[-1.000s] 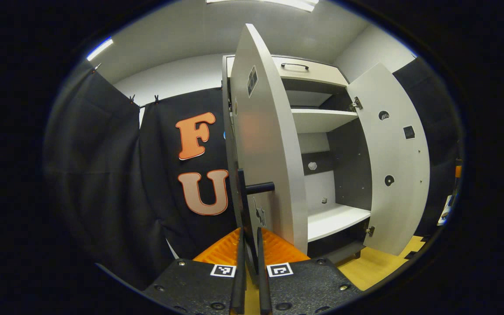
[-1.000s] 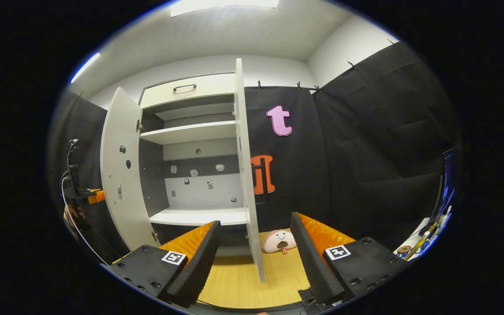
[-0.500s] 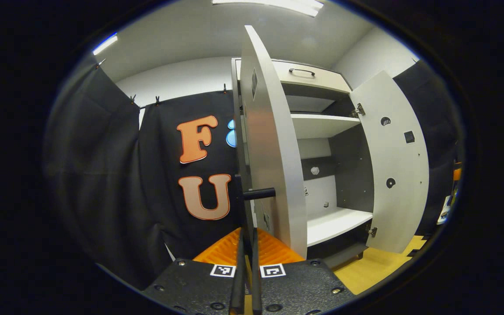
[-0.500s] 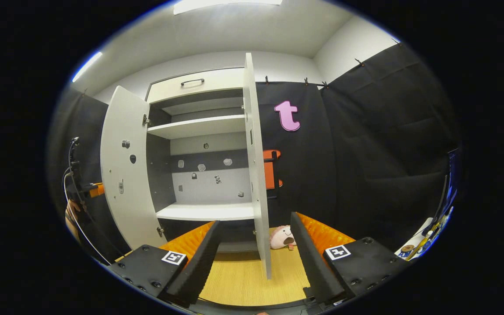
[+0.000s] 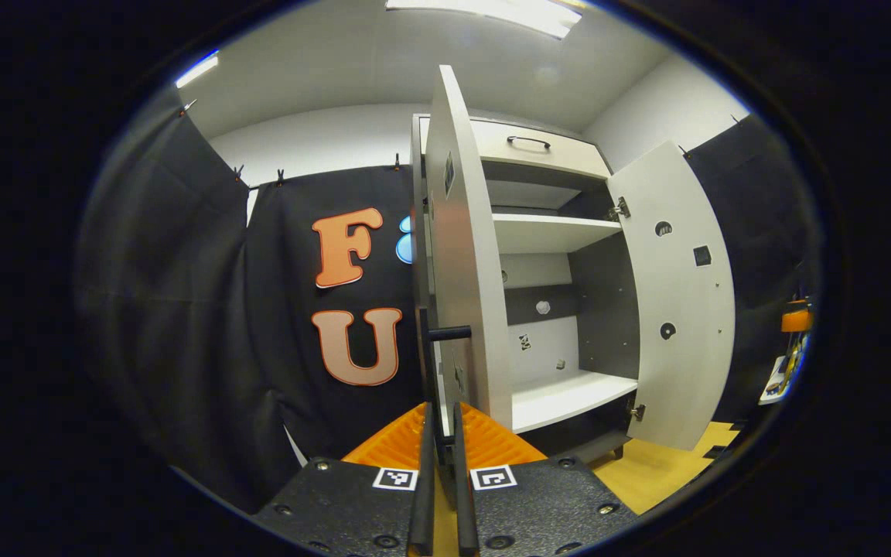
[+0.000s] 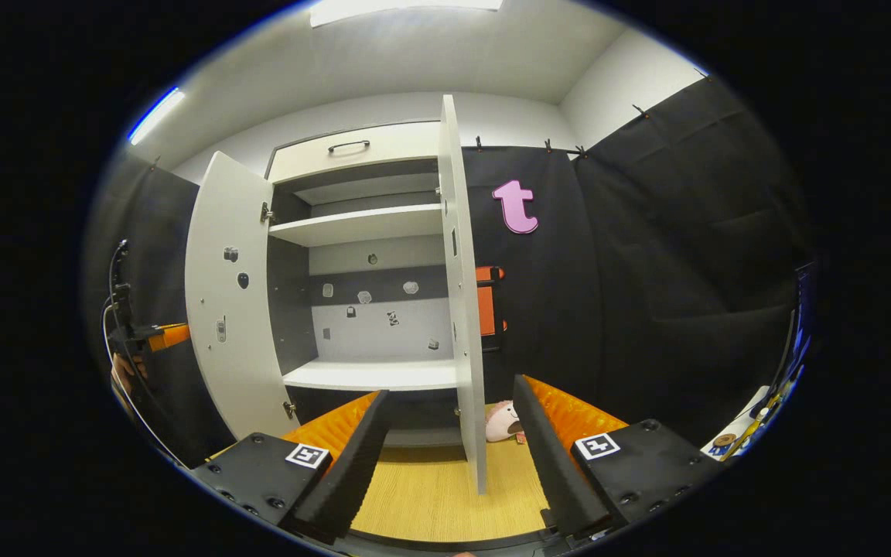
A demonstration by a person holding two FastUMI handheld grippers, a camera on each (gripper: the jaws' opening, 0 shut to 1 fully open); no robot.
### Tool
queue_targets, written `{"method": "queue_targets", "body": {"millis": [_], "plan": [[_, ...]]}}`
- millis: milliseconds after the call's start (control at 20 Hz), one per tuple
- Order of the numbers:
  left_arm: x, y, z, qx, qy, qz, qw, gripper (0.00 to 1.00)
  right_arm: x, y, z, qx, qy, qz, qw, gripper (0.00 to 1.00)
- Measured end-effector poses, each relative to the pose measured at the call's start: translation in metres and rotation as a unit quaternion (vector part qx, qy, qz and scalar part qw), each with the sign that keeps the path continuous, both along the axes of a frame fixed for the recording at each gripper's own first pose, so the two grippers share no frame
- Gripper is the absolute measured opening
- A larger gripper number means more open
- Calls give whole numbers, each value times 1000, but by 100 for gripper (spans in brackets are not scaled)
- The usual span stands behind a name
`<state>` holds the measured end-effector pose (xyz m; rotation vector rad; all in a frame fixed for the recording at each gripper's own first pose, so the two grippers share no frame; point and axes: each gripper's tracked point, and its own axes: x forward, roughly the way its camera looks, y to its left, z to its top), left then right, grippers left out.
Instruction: Open the right door of the double-door shoe cabinet with the right hand, and open the left door with the left hand.
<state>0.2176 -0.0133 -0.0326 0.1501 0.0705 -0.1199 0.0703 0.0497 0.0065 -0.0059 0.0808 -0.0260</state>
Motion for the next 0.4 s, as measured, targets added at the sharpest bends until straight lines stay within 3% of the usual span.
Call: {"method": "queue_targets", "body": {"millis": [400], "plan": [[-21, -49, -9, -102, 28, -21, 994, 7, 11, 14, -6, -3, 3, 14, 1000, 100]]}}
